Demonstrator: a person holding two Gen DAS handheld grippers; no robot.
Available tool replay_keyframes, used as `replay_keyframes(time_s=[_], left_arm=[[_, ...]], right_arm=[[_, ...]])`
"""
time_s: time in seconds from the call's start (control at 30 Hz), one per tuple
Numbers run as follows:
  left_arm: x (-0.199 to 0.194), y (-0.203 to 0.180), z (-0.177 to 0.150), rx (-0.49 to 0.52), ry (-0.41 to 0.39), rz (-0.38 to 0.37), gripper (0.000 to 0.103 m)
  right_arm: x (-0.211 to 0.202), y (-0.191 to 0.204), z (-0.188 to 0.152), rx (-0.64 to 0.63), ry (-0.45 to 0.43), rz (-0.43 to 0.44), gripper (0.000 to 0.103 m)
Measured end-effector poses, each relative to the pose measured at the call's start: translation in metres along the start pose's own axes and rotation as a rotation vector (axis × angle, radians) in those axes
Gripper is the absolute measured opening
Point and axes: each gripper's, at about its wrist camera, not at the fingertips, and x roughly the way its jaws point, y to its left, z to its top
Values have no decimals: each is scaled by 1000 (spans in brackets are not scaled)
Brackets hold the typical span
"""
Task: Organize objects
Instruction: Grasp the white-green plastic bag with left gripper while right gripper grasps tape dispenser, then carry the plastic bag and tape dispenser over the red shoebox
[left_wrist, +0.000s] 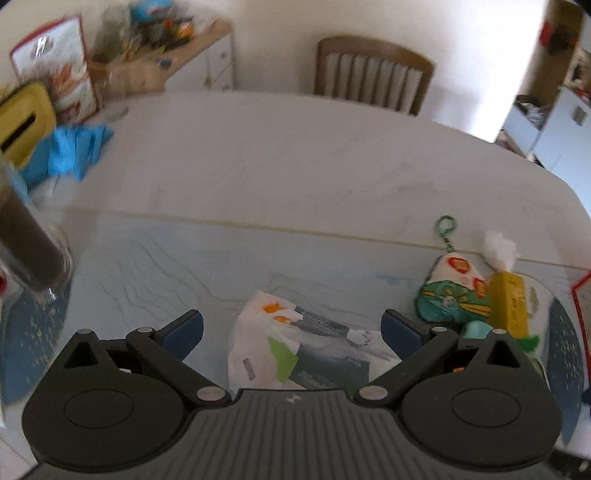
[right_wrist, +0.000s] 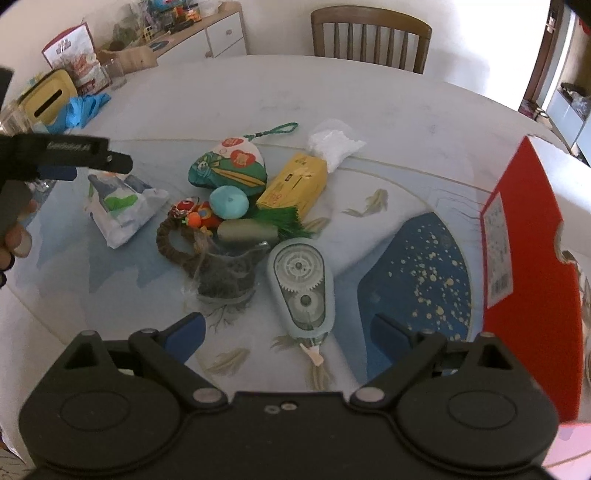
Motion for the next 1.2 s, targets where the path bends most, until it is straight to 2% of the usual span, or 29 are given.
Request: replay_keyframes(time_s=[0.17, 0.43, 0.7, 0.8, 0.9, 0.97, 1.07, 1.2], left_arm=[[18, -2, 0, -60, 73, 2, 103], [31, -2, -18, -45, 132, -5, 103], [26, -6, -30, 7, 98, -14, 102], [22, -9, -36, 33, 86, -25, 100], [17, -11, -41, 54, 53, -39, 88], [13, -12, -44, 68, 41, -45, 75], [10, -12, -45, 73, 36, -55, 62], [4, -12, -50, 65, 30, -63, 51]], right_arm=[[14, -2, 1, -29, 22, -15, 92], [31, -12, 4, -21, 34, -32, 84], [40, -9, 7, -53, 10, -57, 76], [40, -9, 6, -54, -12, -60, 70], [39, -7, 5, -54, -36, -64, 61], [38, -6, 4, -60, -46, -65, 55], [37, -4, 2, -57, -58, -66, 45], [34, -6, -1, -24, -65, -65, 44]])
